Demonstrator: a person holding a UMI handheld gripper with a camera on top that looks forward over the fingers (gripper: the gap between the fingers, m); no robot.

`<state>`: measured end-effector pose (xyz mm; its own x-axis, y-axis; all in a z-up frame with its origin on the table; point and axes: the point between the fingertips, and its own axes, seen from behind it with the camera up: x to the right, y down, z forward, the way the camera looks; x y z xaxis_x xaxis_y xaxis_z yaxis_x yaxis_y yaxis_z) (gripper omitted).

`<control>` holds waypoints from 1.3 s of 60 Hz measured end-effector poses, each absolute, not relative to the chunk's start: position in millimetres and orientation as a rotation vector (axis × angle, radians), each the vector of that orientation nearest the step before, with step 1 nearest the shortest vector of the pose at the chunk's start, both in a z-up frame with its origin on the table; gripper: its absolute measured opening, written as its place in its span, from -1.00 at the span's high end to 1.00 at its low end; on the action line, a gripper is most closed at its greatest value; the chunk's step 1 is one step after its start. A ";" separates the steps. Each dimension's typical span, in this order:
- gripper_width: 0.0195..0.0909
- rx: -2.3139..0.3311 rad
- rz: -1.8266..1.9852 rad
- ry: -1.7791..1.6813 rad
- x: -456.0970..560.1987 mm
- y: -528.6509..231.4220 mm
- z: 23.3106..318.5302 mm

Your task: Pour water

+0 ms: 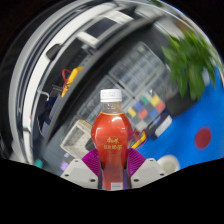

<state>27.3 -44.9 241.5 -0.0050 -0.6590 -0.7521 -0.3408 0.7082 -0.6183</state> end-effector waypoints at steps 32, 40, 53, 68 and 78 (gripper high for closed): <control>0.62 -1.347 -1.139 1.519 53.3 -257.6 169.6; 0.63 -1.383 -1.128 1.573 54.8 -279.4 117.3; 0.56 -1.316 -1.148 1.536 43.2 -280.9 85.3; 0.25 -1.303 -1.166 1.525 37.5 -281.7 84.0; -0.81 -1.430 -1.108 1.620 11.2 -272.6 55.8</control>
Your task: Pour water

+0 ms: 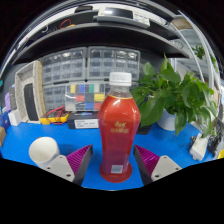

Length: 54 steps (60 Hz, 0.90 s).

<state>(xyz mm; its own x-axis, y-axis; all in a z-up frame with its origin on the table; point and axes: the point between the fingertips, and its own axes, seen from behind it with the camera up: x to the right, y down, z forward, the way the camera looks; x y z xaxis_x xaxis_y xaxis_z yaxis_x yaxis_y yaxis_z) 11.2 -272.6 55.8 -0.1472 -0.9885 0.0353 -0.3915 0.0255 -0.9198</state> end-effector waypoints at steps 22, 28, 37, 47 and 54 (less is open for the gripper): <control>-0.77 -1.446 -1.075 1.668 -121.0 -188.2 120.6; -0.78 -1.448 -1.097 1.625 -136.3 -155.9 159.2; -0.80 -1.406 -1.066 1.540 -148.0 -105.4 210.8; -0.79 -1.460 -1.077 1.486 -160.1 -72.4 238.8; -0.80 -1.474 -1.045 1.442 -167.4 -46.0 248.7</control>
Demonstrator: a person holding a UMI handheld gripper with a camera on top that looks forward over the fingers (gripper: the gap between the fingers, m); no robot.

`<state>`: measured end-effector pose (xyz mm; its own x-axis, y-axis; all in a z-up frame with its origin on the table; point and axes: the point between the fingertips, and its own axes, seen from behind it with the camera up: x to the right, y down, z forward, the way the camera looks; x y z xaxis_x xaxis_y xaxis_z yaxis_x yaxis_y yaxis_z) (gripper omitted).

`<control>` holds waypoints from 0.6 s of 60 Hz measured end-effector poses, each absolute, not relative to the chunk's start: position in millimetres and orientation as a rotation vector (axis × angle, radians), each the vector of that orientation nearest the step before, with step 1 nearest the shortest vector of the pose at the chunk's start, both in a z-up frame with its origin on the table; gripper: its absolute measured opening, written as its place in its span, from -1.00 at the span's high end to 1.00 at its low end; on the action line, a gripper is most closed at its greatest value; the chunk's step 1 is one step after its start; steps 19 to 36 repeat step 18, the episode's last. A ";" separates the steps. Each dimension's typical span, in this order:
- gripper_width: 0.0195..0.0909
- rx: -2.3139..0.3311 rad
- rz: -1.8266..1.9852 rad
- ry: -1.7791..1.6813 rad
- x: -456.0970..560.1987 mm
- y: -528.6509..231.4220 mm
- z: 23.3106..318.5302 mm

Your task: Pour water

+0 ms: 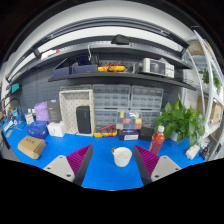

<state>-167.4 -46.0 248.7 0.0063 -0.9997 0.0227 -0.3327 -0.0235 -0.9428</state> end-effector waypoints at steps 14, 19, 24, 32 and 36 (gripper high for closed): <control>-0.77 -1.477 -1.026 1.455 -175.7 -30.7 246.9; -0.78 -1.480 -1.026 1.458 -176.3 -29.3 246.2; -0.78 -1.480 -1.026 1.458 -176.3 -29.3 246.2; -0.78 -1.480 -1.026 1.458 -176.3 -29.3 246.2; -0.78 -1.480 -1.026 1.458 -176.3 -29.3 246.2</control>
